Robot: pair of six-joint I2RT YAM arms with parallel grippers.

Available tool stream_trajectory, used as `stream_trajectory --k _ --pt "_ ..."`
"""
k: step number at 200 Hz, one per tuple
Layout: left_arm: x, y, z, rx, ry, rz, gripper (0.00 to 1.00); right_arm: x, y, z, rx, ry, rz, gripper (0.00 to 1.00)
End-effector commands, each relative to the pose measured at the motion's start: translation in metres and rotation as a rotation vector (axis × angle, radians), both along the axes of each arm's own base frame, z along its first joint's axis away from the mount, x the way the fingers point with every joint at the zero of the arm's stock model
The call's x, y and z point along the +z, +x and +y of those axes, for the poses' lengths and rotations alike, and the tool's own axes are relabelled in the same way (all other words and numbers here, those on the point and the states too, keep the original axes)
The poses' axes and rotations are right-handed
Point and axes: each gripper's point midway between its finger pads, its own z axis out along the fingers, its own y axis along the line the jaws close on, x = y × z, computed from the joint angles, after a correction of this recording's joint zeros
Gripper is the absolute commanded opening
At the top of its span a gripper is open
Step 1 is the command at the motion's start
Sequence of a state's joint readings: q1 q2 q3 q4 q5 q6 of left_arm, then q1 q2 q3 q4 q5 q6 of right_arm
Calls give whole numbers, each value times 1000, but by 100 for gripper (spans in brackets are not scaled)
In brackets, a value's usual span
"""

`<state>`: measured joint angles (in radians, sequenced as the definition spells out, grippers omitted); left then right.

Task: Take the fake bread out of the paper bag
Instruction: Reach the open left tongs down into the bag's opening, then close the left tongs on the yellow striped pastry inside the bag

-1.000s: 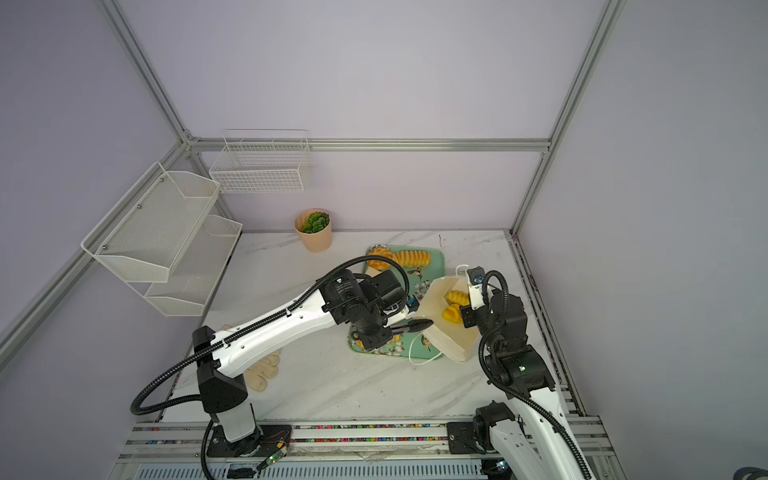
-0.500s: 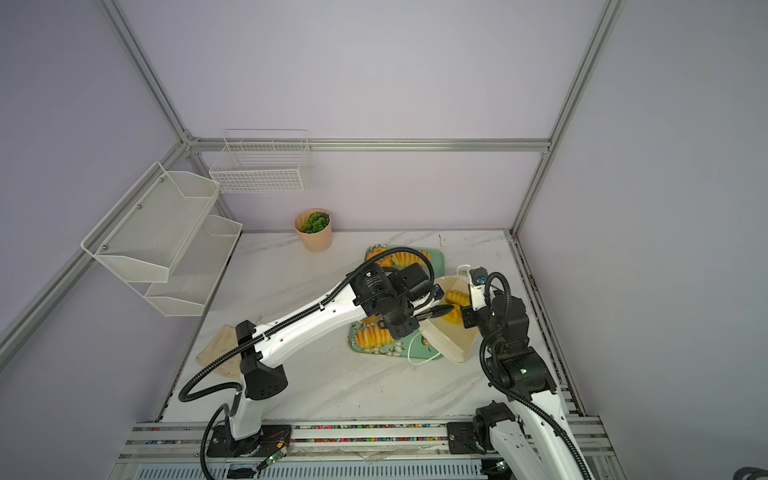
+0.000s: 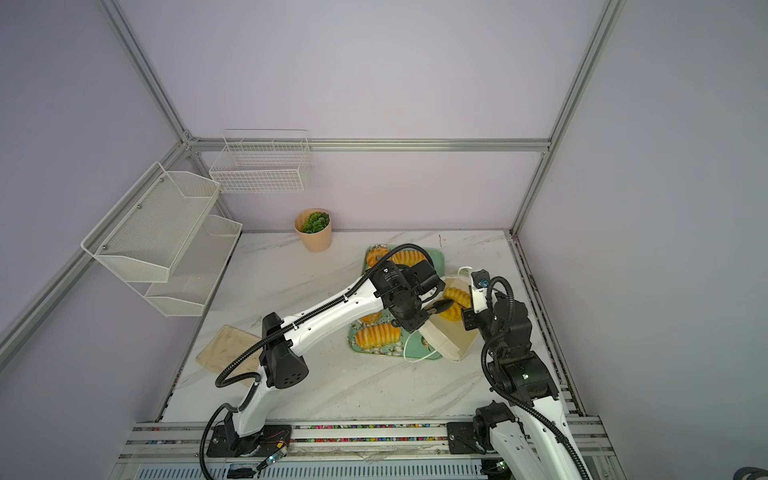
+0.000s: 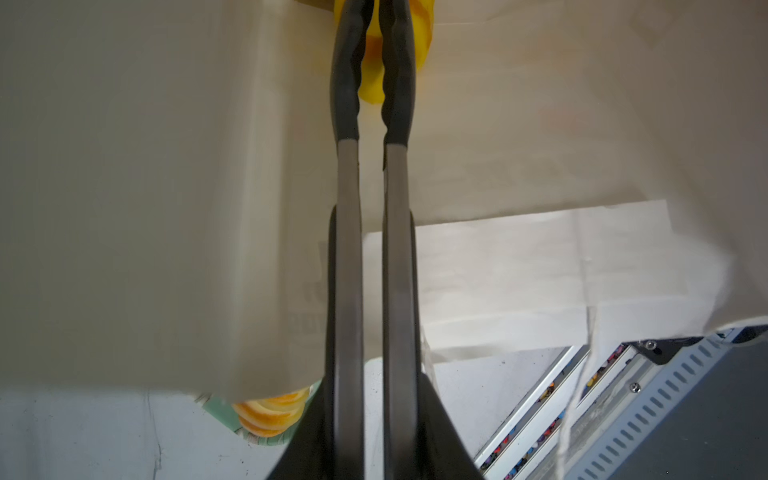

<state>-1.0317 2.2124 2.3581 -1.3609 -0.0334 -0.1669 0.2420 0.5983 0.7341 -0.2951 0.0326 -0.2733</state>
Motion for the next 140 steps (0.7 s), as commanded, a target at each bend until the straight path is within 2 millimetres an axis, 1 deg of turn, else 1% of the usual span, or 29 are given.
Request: stream_trajectory --k 1,39,65,97,119,140 --pt "21 6 -18 20 -117 -23 31 11 -1 4 21 27 -54 0" --pt "10 7 -20 18 -102 -10 36 11 -1 5 26 29 -66 0" --pt "8 7 -20 13 -98 -9 39 10 0 4 22 29 -62 0" --pt "8 0 -20 -6 -102 18 44 8 2 5 21 27 -54 0" --pt "3 -3 -17 6 -84 45 46 7 3 5 22 26 -50 0" --pt "-6 -5 -11 19 -38 69 47 8 2 5 22 26 -53 0"
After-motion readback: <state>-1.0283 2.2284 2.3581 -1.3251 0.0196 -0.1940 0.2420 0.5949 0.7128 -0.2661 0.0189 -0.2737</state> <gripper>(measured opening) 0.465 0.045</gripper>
